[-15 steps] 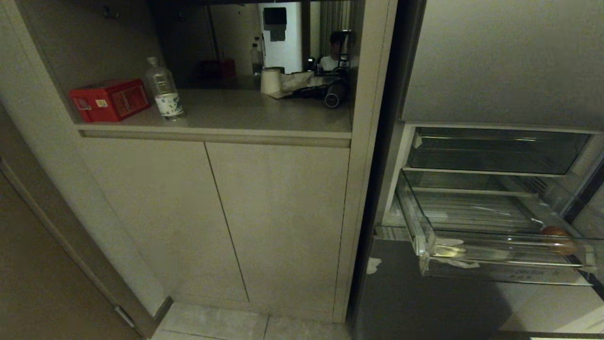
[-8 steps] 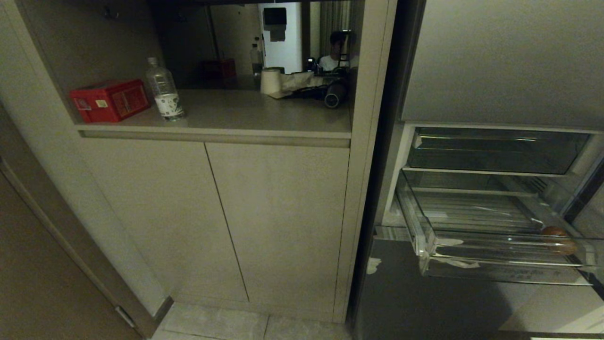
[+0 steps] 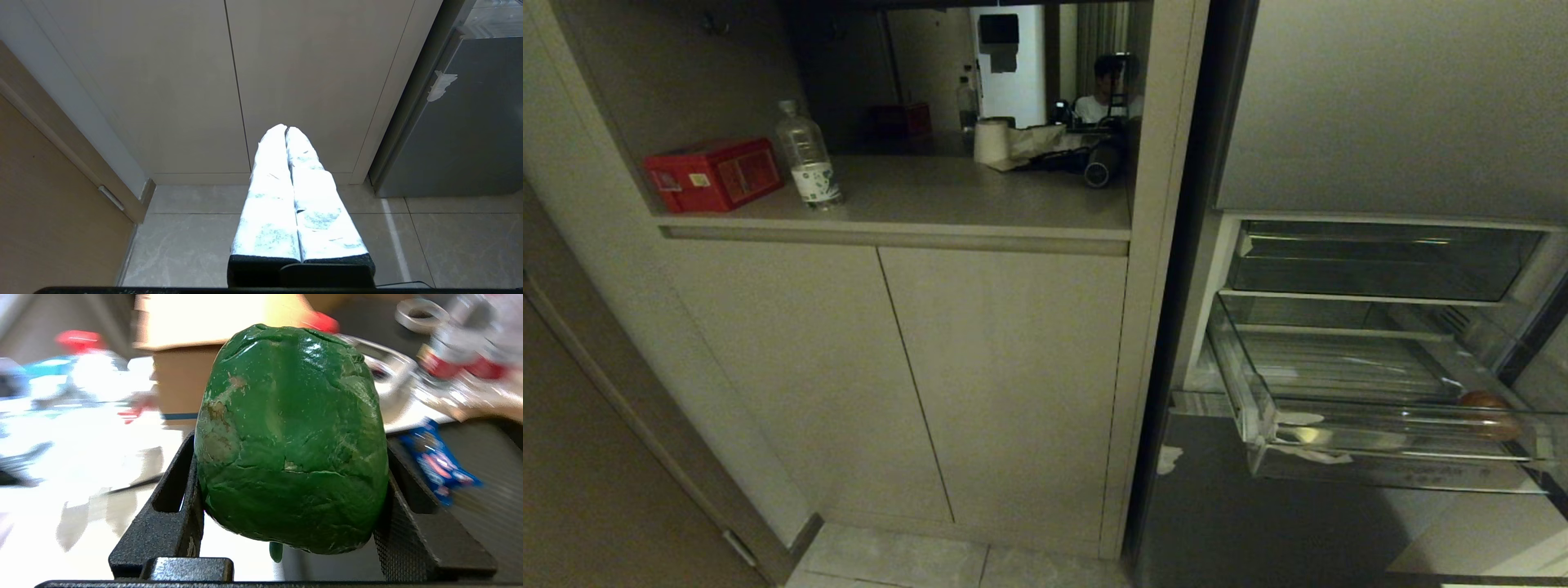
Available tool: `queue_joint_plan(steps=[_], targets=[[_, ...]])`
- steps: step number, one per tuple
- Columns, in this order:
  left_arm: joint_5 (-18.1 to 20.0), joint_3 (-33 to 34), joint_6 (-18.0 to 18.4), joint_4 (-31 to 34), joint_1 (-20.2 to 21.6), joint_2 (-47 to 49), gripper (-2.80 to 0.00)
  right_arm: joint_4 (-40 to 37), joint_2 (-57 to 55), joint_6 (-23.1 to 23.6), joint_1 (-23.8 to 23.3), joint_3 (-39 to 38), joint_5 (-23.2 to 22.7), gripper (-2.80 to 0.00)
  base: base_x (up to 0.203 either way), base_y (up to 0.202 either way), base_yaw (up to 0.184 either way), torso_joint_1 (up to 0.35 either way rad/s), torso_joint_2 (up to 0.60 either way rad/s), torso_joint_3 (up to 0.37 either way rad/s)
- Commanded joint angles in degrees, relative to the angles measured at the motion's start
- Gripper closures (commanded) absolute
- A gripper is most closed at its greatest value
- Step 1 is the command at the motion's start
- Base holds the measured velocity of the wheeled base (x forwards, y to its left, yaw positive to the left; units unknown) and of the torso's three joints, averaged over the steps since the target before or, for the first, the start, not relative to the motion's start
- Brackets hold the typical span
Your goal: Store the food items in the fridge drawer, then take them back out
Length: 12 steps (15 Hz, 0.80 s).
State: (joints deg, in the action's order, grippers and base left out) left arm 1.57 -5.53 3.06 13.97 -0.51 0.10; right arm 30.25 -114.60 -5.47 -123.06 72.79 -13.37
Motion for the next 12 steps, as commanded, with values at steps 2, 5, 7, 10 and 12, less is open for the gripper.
queue_joint_plan(steps=[2, 5, 7, 10, 12], targets=[[-0.1, 0.0, 0.0, 0.1, 0.1, 0.1, 0.00, 2.1, -10.3, 0.4, -3.2, 2.6, 0.0, 0.00, 0.000, 0.000, 0.000, 0.000, 0.00, 0.000], [0.0, 0.0, 0.0, 0.1, 0.0, 0.1, 0.00, 2.2, -15.8, 2.5, -4.0, 4.2, 0.0, 0.00, 0.000, 0.000, 0.000, 0.000, 0.00, 0.000], [0.0, 0.0, 0.0, 0.1, 0.1, 0.1, 0.00, 2.3, -18.9, 4.0, -4.2, 4.9, -0.2, 0.00, 0.000, 0.000, 0.000, 0.000, 0.00, 0.000], [0.0, 0.0, 0.0, 0.1, 0.0, 0.1, 0.00, 3.1, -22.4, 4.2, -3.7, 5.8, -1.2, 0.00, 0.000, 0.000, 0.000, 0.000, 0.00, 0.000], [0.0, 0.0, 0.0, 0.1, 0.0, 0.1, 0.00, 4.3, -23.8, 4.2, -3.1, 5.9, -2.1, 0.00, 0.000, 0.000, 0.000, 0.000, 0.00, 0.000]])
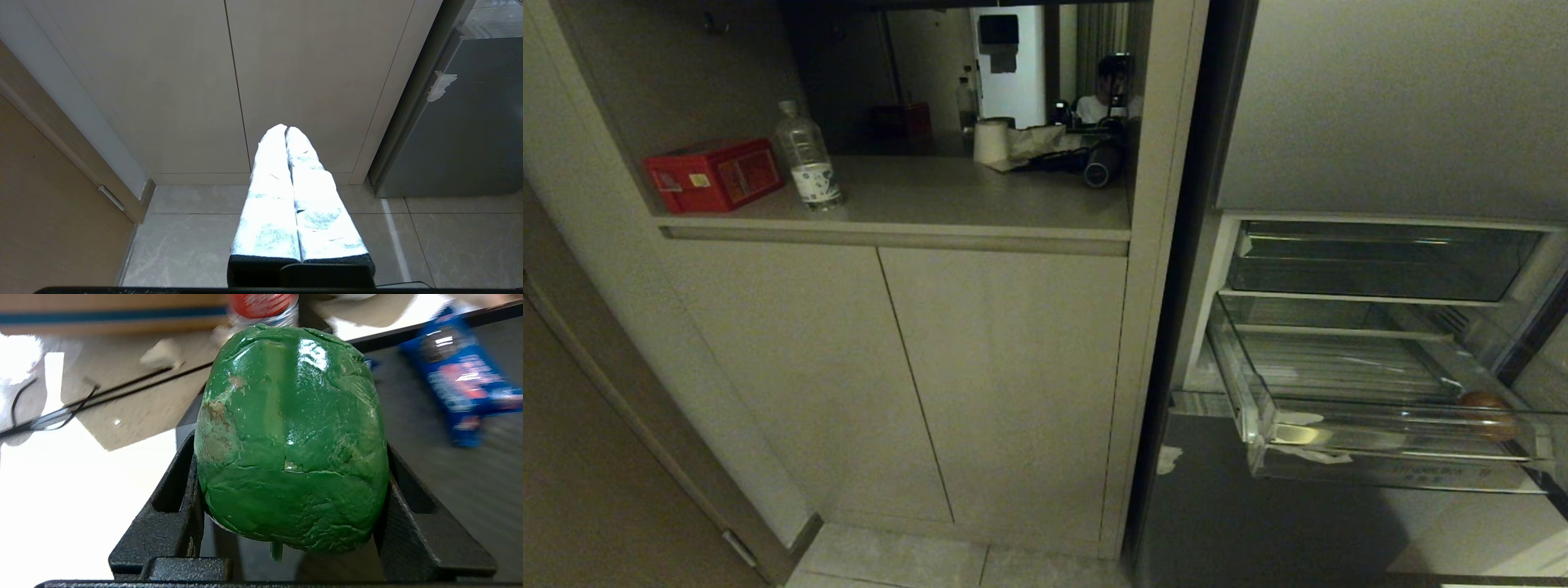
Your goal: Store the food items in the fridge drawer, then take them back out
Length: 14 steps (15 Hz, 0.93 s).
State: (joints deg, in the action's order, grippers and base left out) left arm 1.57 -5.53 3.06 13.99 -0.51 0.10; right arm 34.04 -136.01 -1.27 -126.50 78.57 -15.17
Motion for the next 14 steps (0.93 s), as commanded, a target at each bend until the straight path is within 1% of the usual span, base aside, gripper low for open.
queue_joint_plan(steps=[1, 2, 3, 11, 13, 14], targets=[[0.0, 0.0, 0.0, 0.1, 0.1, 0.1, 0.00, 1.4, -3.6, 0.1, 0.6, 0.5, -0.6, 0.00, 0.000, 0.000, 0.000, 0.000, 0.00, 0.000], [0.0, 0.0, 0.0, 0.1, 0.0, 0.1, 0.00, 2.1, -4.2, 0.6, 0.7, 1.0, -1.7, 0.00, 0.000, 0.000, 0.000, 0.000, 0.00, 0.000], [0.0, 0.0, 0.0, 0.1, 0.0, 0.1, 0.00, 2.1, -4.2, 0.7, 0.8, 1.0, -1.9, -2.80, 0.000, 0.000, 0.000, 0.000, 0.00, 0.000], [0.0, 0.0, 0.0, 0.1, 0.0, 0.1, 0.00, 1.6, -3.2, 0.4, 0.0, 2.5, -2.1, -2.80, 0.000, 0.000, 0.000, 0.000, 0.00, 0.000], [0.0, 0.0, 0.0, 0.1, 0.0, 0.1, 0.00, 1.2, 0.6, -0.7, -0.1, 3.3, -3.2, -2.80, 0.000, 0.000, 0.000, 0.000, 0.00, 0.000], [0.0, 0.0, 0.0, 0.1, 0.0, 0.1, 0.00, 0.1, 3.7, -2.1, 0.0, 3.7, -3.8, -2.80, 0.000, 0.000, 0.000, 0.000, 0.00, 0.000]])
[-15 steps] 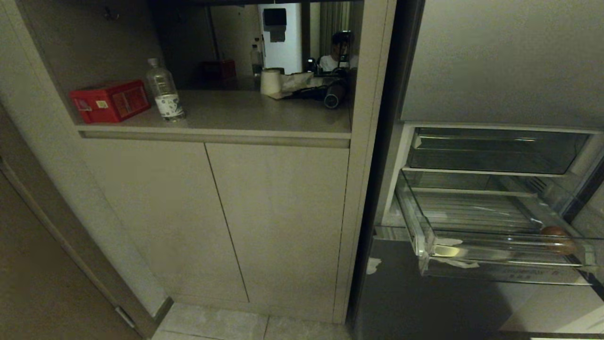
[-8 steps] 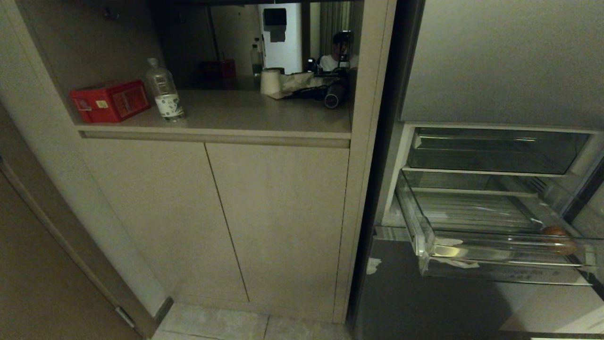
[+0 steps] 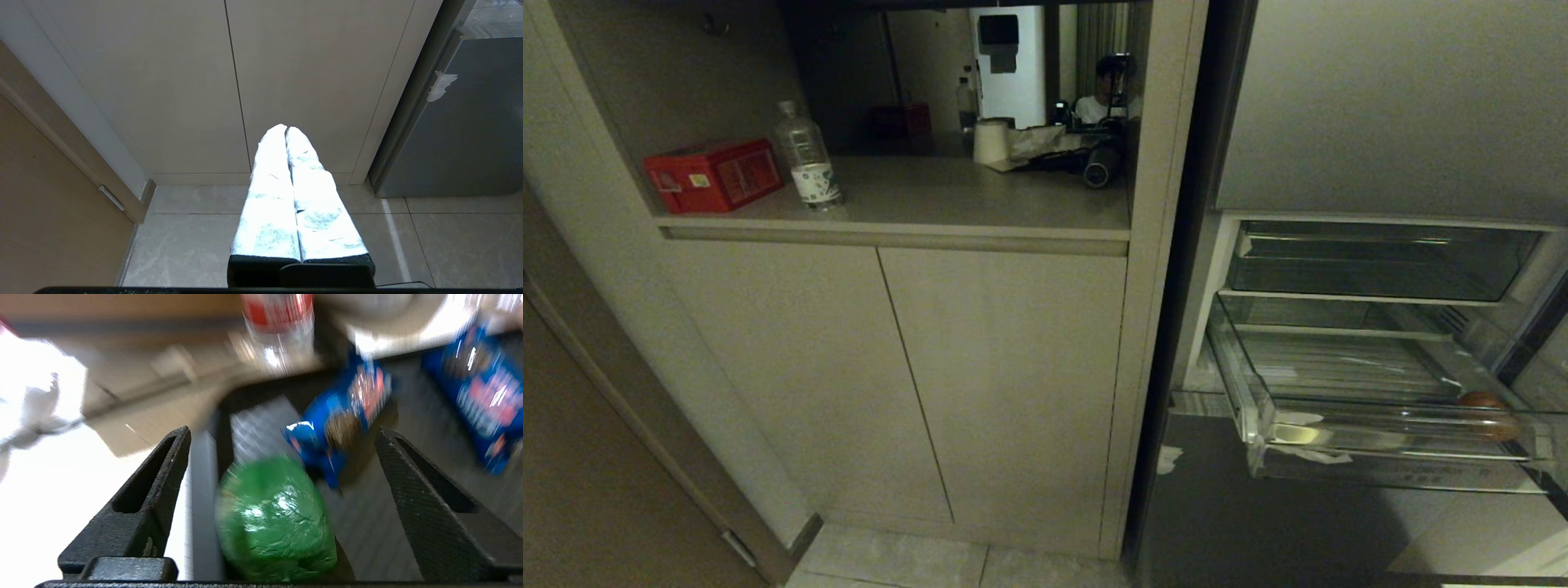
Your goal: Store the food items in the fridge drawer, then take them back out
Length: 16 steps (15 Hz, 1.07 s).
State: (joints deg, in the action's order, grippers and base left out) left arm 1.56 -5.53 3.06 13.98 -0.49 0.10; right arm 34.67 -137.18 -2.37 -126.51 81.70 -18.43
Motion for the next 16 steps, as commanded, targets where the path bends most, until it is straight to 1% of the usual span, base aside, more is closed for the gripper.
queue_joint_plan(steps=[1, 4, 6, 7, 9, 10, 11, 12, 13, 15, 16], targets=[[0.0, 0.0, 0.0, 0.1, 0.0, 0.1, 0.00, -2.2, 8.9, -3.0, 0.1, 1.1, -1.0, -2.80, 0.000, 0.000, 0.000, 0.000, 0.00, 0.000], [0.0, 0.0, 0.0, 0.1, 0.0, 0.1, 0.00, -5.0, 21.9, -11.0, 0.9, 2.3, -2.2, -2.80, 0.000, 0.000, 0.000, 0.000, 0.00, 0.000], [0.0, 0.0, 0.0, 0.1, 0.0, 0.1, 0.00, -5.8, 31.1, -17.3, 3.2, 2.1, -4.6, -2.80, 0.000, 0.000, 0.000, 0.000, 0.00, 0.000], [0.0, 0.0, 0.0, 0.1, 0.0, 0.1, 0.00, -6.1, 35.7, -20.4, 5.2, 1.8, -6.9, -2.80, 0.000, 0.000, 0.000, 0.000, 0.00, 0.000], [0.0, 0.0, 0.0, 0.1, 0.0, 0.1, 0.00, -6.2, 44.1, -27.1, 10.2, 1.3, -13.5, -2.80, 0.000, 0.000, 0.000, 0.000, 0.00, 0.000], [0.0, 0.0, 0.0, 0.1, 0.0, 0.1, 0.00, -6.2, 47.8, -30.6, 14.0, 1.1, -17.3, -2.80, 0.000, 0.000, 0.000, 0.000, 0.00, 0.000], [0.0, 0.0, 0.0, 0.1, 0.0, 0.1, 0.00, -6.1, 50.8, -32.9, 18.5, 0.7, -20.7, -2.80, 0.000, 0.000, 0.000, 0.000, 0.00, 0.000], [0.0, 0.0, 0.0, 0.1, 0.0, 0.1, 0.00, -6.1, 53.0, -33.9, 23.2, -0.2, -23.0, -2.80, 0.000, 0.000, 0.000, 0.000, 0.00, 0.000], [0.0, 0.0, 0.0, 0.1, 0.0, 0.1, 0.00, -6.0, 54.9, -34.4, 28.5, -1.4, -24.2, -2.80, 0.000, 0.000, 0.000, 0.000, 0.00, 0.000], [0.0, 0.0, 0.0, 0.1, 0.0, 0.1, 0.00, -6.0, 58.6, -34.7, 40.4, -4.5, -25.5, -2.80, 0.000, 0.000, 0.000, 0.000, 0.00, 0.000], [0.0, 0.0, 0.0, 0.1, 0.0, 0.1, 0.00, -6.2, 60.8, -34.2, 47.2, -6.6, -25.8, -2.80, 0.000, 0.000, 0.000, 0.000, 0.00, 0.000]])
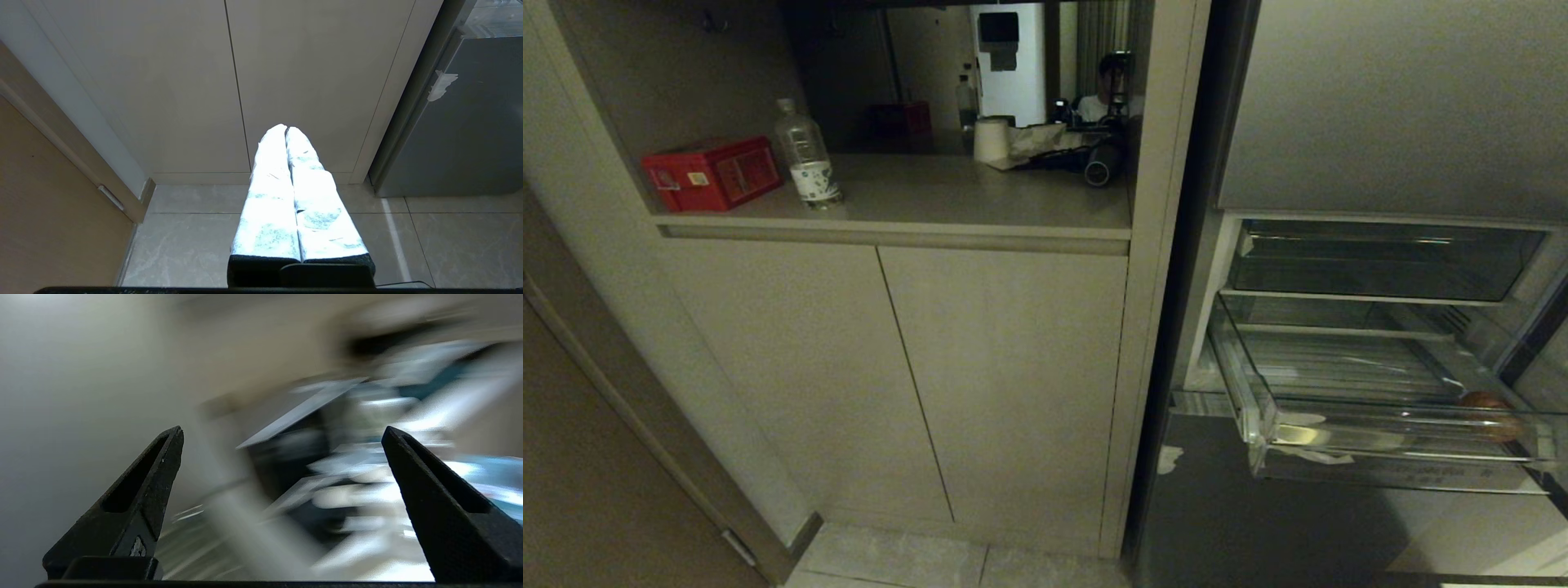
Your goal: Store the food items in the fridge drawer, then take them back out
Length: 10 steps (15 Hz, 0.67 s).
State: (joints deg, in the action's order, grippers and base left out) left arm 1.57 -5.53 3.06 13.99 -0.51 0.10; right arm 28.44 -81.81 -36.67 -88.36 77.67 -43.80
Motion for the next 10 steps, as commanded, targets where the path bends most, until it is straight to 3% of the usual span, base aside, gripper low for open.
queue_joint_plan(steps=[1, 3, 6, 10], targets=[[0.0, 0.0, 0.0, 0.1, 0.0, 0.1, 0.00, 0.0, 7.6, 1.4, 15.4, -5.5, -0.7, -2.80, 0.000, 0.000, 0.000, 0.000, 0.00, 0.000], [0.0, 0.0, 0.0, 0.1, 0.1, 0.1, 0.00, -0.3, 11.3, 6.9, 27.2, -13.7, 0.1, -2.80, 0.000, 0.000, 0.000, 0.000, 0.00, 0.000], [0.0, 0.0, 0.0, 0.1, 0.1, 0.1, 0.00, -0.5, 14.3, 12.8, 40.6, -26.5, 8.0, -2.80, 0.000, 0.000, 0.000, 0.000, 0.00, 0.000], [0.0, 0.0, 0.0, 0.1, 0.0, 0.1, 0.00, -2.1, 15.5, 14.5, 55.6, -37.3, 26.2, -2.80, 0.000, 0.000, 0.000, 0.000, 0.00, 0.000]])
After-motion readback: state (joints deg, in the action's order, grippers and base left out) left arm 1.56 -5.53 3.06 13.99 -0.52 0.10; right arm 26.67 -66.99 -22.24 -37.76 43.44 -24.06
